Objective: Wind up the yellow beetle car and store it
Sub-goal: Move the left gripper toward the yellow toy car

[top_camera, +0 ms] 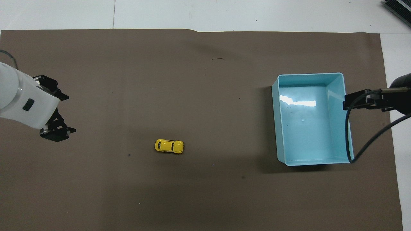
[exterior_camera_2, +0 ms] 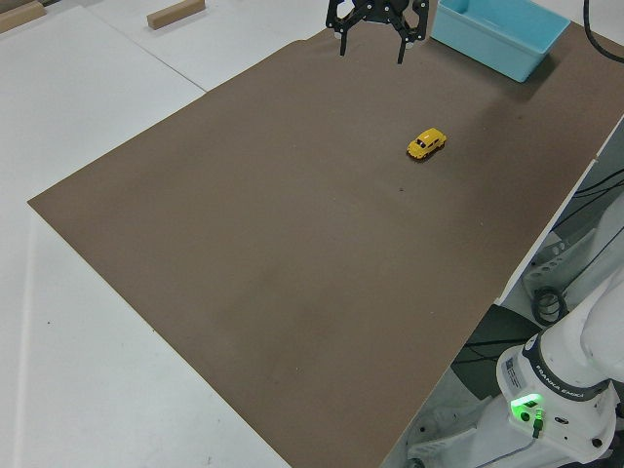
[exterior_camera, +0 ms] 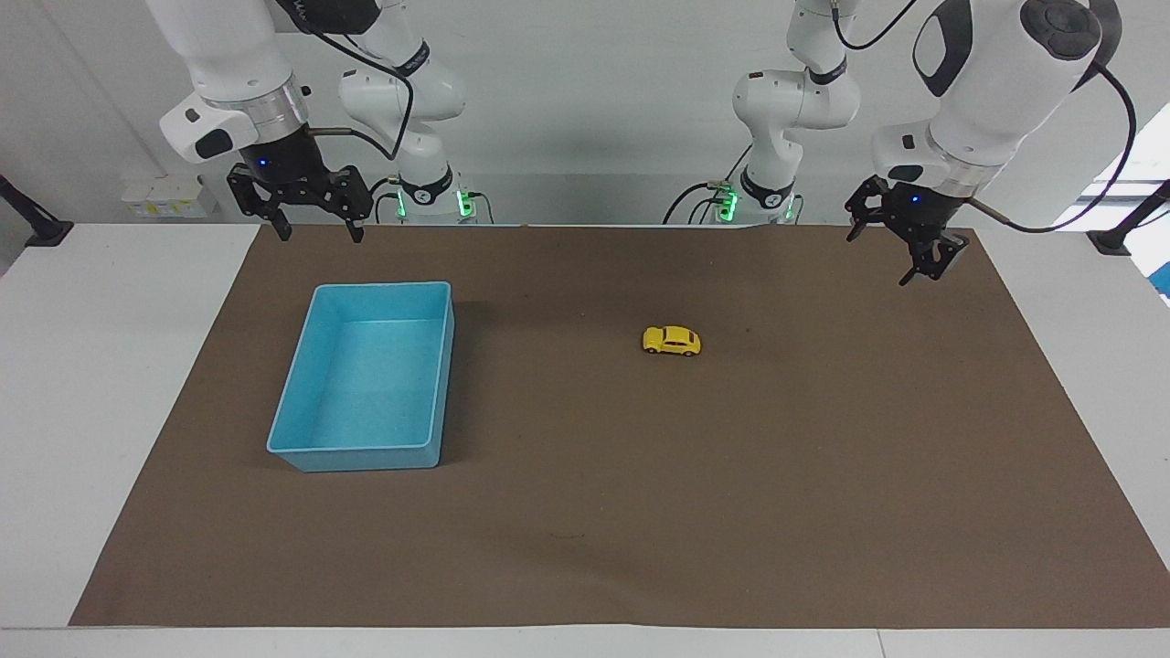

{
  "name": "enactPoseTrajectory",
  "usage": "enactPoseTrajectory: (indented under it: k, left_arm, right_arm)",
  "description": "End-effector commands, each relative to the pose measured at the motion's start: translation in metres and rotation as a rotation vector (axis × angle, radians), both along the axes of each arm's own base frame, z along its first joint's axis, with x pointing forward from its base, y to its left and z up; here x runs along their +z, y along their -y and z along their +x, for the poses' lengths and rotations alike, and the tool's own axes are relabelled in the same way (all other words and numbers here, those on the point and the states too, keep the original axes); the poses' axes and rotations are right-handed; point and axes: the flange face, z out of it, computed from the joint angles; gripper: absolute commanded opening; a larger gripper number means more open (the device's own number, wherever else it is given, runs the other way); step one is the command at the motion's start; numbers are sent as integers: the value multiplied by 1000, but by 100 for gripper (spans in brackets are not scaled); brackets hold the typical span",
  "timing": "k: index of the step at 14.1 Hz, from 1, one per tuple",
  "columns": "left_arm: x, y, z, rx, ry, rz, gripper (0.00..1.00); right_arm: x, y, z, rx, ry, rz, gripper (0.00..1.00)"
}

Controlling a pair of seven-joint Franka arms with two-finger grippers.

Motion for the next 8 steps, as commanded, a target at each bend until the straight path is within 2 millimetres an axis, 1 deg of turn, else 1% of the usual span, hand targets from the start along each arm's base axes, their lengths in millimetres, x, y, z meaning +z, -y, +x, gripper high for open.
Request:
enactPoseTrajectory:
  k: [1,3,4,5,6,8]
  left_arm:
    - [-33,15,-2,-120,6,-30,100]
    - [-54,49,-4,-176,37,-33,100]
    - [-65,71,-7,-208,38,-33,100]
    - [-73,76,-5,-214,49,-34,100]
    - [-87,83,-4,-223,43,-33,100]
    - [-116,122,-13,-285,44,-31,100]
  right_arm:
    - [4,3,-4,-15,4,23,100]
    - [4,3,-4,-15,4,23,100]
    - [4,2,-4,-13,4,21,100]
    - [4,2,-4,-13,4,23,100]
    - [4,2,-4,-13,4,23,100]
    - [4,3,-4,-15,4,21,100]
